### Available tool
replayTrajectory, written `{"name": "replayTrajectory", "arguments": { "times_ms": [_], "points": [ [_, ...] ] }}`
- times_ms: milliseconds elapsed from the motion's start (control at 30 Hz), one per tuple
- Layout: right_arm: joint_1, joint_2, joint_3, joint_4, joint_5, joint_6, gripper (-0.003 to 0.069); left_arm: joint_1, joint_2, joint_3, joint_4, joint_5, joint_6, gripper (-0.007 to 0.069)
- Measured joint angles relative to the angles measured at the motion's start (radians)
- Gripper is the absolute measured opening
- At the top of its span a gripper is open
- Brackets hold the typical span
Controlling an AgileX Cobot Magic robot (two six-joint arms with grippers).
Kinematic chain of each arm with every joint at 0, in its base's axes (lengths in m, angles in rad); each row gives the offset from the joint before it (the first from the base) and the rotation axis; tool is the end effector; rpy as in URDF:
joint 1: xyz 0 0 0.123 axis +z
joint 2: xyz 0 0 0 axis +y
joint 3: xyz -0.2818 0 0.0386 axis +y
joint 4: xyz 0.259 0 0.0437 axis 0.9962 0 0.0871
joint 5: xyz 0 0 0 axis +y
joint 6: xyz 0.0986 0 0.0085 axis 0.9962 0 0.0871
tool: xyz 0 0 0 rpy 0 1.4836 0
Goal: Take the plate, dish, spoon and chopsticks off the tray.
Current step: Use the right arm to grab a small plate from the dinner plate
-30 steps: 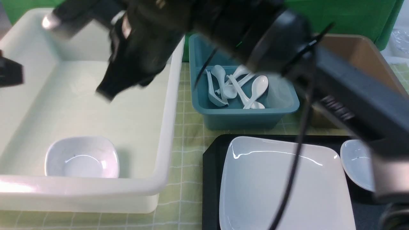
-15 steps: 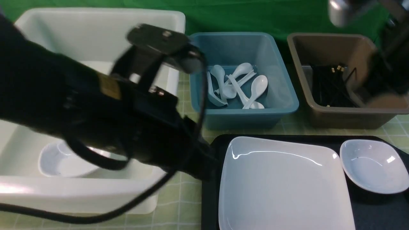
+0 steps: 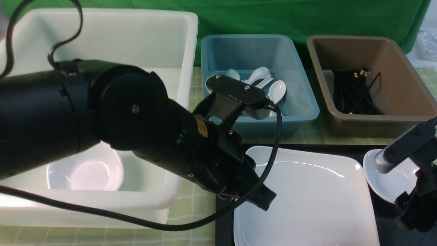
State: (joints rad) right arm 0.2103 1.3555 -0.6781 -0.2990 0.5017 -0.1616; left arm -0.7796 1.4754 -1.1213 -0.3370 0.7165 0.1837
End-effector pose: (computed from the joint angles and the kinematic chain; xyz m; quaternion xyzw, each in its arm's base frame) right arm 0.2507 0.0392 0.1921 -0.2856 0.9238 -0.0948 0.2369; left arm 0.2163 -0.2440 0.2795 0.3581 0.8776 -0.2196 0.2311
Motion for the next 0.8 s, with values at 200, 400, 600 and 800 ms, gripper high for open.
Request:
{"name": "replayTrajectory", "arguments": {
  "times_ms": [200,400,600,800],
  "points": [
    [0.000,0.125,0.003,-0.043,-0.101,0.013,0.0549,0.000,0.000,0.000,0.015,0.000,0.000,0.0003],
    [0.000,0.198,0.003,-0.093,-0.130,0.028,0.0488,0.000,0.007,0.000,0.015,-0.072,0.027,0.0003],
    [0.002,0.186,-0.020,-0.111,-0.144,0.032,0.0125,0.000,0.011,0.000,-0.011,-0.175,0.086,0.0003],
    [0.001,0.085,-0.061,-0.108,-0.042,0.073,0.0078,-0.001,0.013,-0.007,-0.093,-0.195,0.159,0.0003]
  ]
}}
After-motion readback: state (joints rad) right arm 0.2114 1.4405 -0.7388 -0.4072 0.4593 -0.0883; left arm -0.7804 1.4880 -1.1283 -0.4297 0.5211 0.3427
